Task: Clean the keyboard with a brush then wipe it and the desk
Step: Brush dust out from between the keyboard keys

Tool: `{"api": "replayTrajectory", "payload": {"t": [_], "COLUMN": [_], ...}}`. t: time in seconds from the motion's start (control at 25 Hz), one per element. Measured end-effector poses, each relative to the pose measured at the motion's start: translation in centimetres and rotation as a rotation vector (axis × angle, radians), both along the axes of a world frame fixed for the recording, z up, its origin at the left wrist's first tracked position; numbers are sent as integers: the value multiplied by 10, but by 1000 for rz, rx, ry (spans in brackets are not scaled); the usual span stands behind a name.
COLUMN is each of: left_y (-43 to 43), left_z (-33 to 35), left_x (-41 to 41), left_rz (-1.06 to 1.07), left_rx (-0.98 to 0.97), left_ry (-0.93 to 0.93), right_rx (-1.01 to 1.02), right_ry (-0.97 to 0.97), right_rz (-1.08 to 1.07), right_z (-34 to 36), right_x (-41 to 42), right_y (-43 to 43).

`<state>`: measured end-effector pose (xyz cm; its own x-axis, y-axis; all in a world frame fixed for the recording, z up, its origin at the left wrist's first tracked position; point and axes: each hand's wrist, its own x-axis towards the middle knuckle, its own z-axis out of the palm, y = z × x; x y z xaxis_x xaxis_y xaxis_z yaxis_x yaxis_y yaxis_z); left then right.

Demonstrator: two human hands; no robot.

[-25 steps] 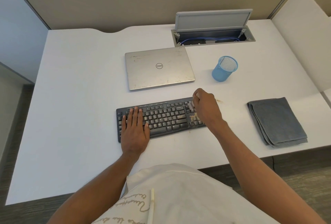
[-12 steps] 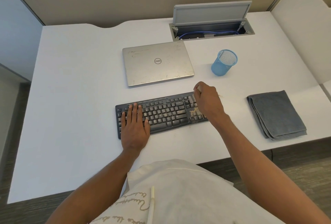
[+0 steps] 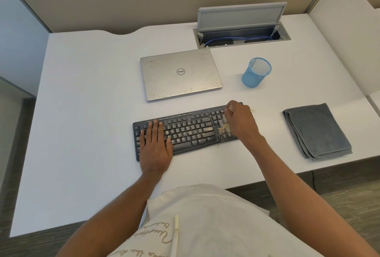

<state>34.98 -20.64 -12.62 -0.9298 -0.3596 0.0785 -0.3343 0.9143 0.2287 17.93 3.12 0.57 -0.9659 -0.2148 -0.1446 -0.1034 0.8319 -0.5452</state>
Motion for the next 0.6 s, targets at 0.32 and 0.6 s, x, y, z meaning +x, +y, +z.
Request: {"api": "replayTrajectory", "payload": {"t": [0.32,0.6], "left_y": [-1,-1], "left_z": [-1,-2], "left_x": [0,0], "left_rz": [-3,-2], "left_rx": [-5,-5], "left_ry": [-8,-10], "right_rx": [-145,-86], "right_ry": [9,2], "right_rz": [-75,-49], "right_z": [0,-1], "right_x": [-5,-8], "right_y": [2,10]}}
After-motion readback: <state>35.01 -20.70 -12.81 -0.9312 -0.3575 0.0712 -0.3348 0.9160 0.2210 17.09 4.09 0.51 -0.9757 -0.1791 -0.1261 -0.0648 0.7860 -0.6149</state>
